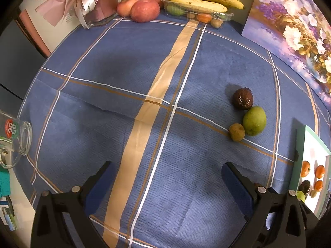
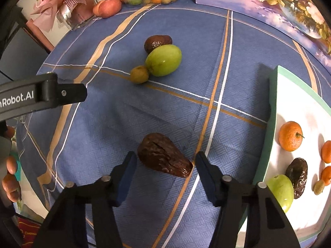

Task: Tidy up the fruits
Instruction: 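Grasp the large dark brown dried fruit with the right tool, then close the left tool on a small brown round fruit while the right tool holds the dried fruit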

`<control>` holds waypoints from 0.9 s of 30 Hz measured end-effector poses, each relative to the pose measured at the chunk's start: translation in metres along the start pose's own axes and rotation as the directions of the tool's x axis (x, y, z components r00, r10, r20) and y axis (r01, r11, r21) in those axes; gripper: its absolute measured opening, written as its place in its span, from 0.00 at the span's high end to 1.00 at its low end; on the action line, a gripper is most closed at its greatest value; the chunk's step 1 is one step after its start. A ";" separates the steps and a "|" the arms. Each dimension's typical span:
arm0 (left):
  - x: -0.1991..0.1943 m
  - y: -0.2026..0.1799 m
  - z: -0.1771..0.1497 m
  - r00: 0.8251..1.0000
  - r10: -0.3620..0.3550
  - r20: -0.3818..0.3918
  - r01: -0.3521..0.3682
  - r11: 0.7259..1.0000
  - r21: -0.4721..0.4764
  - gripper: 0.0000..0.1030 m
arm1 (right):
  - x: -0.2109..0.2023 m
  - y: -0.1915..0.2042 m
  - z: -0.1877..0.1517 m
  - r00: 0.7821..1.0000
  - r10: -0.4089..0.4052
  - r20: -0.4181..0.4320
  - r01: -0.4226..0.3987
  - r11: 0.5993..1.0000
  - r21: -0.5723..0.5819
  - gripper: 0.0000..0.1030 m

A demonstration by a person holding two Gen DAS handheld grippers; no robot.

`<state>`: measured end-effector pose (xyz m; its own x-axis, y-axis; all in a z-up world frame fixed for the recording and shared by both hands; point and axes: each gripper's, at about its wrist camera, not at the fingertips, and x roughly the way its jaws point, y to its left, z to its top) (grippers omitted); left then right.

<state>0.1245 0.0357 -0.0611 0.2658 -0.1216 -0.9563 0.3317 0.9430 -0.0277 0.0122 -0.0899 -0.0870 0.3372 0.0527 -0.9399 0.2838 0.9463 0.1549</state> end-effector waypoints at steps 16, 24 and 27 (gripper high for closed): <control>-0.011 -0.009 0.006 0.989 -0.140 0.038 0.142 0.989 -0.041 0.09 | -0.034 -0.027 0.006 0.995 -0.021 0.101 0.016 0.998 0.059 0.47; -0.008 -0.028 0.018 0.971 -0.229 0.063 0.230 0.973 -0.014 0.36 | -0.069 -0.055 0.012 0.978 -0.061 0.198 0.041 0.994 0.104 0.47; -0.003 -0.037 0.021 0.969 -0.240 0.061 0.239 0.971 0.018 0.44 | -0.074 -0.063 0.017 0.975 -0.059 0.215 0.031 0.991 0.133 0.47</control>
<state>0.1306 -0.0051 -0.0516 0.2332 -0.3626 -0.9023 0.4021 0.8808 -0.2500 -0.0154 -0.1590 -0.0224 0.5046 -0.0734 -0.8602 0.4111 0.8966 0.1646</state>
